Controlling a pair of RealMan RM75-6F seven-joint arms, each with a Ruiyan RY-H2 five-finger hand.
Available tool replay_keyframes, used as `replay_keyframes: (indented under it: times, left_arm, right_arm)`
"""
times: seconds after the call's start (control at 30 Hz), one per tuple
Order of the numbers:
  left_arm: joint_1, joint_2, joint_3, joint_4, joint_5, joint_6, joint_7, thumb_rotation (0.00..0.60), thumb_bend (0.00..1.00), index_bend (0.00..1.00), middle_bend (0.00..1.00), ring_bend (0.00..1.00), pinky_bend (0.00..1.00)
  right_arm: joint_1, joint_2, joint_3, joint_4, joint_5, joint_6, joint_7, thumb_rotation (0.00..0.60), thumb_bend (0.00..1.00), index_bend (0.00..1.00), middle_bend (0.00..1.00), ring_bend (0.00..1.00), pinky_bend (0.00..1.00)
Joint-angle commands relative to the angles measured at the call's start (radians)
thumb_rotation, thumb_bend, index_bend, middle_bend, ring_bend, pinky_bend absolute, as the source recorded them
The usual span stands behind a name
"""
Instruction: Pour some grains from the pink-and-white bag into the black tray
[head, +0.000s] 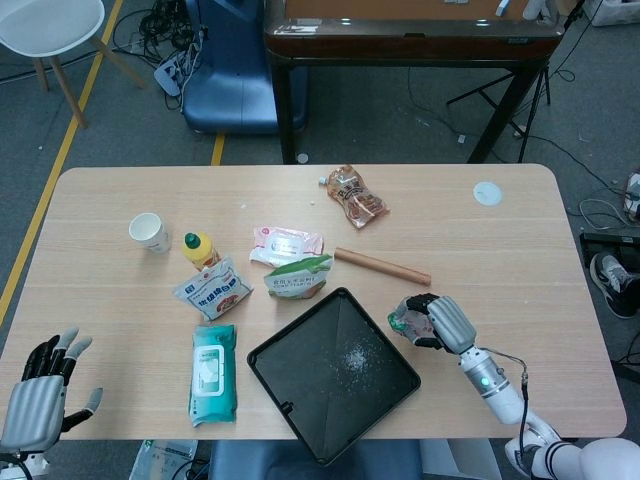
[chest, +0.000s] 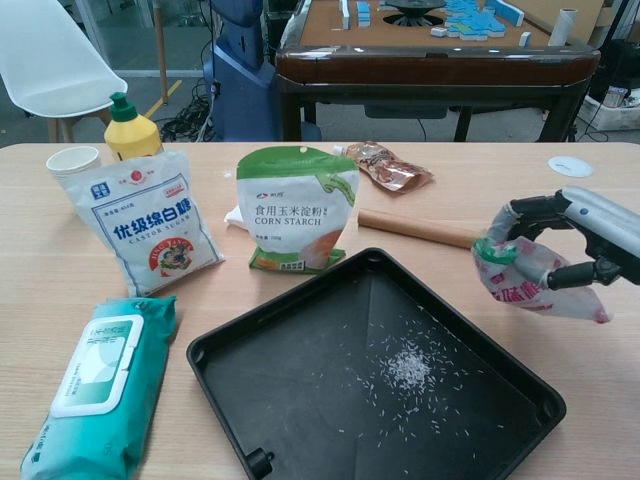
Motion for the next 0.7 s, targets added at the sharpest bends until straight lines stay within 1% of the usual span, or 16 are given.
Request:
replay_keyframes:
  times: [0.03, 0.17, 0.33, 0.63, 0.7]
  left_arm:
    - [0.001, 0.001, 0.0, -0.002, 0.0, 0.002, 0.002, 0.6, 0.28, 0.16, 0.07, 0.0, 0.04]
    - [0.001, 0.003, -0.001, -0.007, 0.002, 0.004, 0.006, 0.6, 0.28, 0.16, 0.07, 0.0, 0.04]
    - [0.004, 0.006, -0.002, -0.008, 0.001, 0.009, 0.006, 0.6, 0.28, 0.16, 0.07, 0.0, 0.04]
    - [-0.003, 0.002, -0.002, -0.004, 0.001, -0.004, 0.003, 0.6, 0.28, 0.16, 0.07, 0.0, 0.04]
    - [-0.004, 0.001, -0.002, -0.003, 0.001, -0.004, 0.005, 0.6, 0.28, 0.16, 0.07, 0.0, 0.04]
  right_arm:
    - [-0.009, -0.056, -0.015, 0.077, -0.018, 0.027, 0.071, 0.6, 0.45, 0.44, 0.43, 0.41, 0.41]
    - [-0.007, -0.093, -0.025, 0.129, -0.032, 0.049, 0.123, 0.6, 0.39, 0.42, 0.41, 0.4, 0.4]
    - [-0.011, -0.119, -0.031, 0.172, -0.04, 0.082, 0.157, 0.6, 0.38, 0.41, 0.41, 0.4, 0.4]
    - [-0.024, -0.1, -0.051, 0.175, -0.047, 0.099, 0.163, 0.6, 0.38, 0.37, 0.39, 0.37, 0.36]
    - [-0.026, -0.094, -0.054, 0.171, -0.048, 0.101, 0.164, 0.6, 0.38, 0.33, 0.38, 0.35, 0.33]
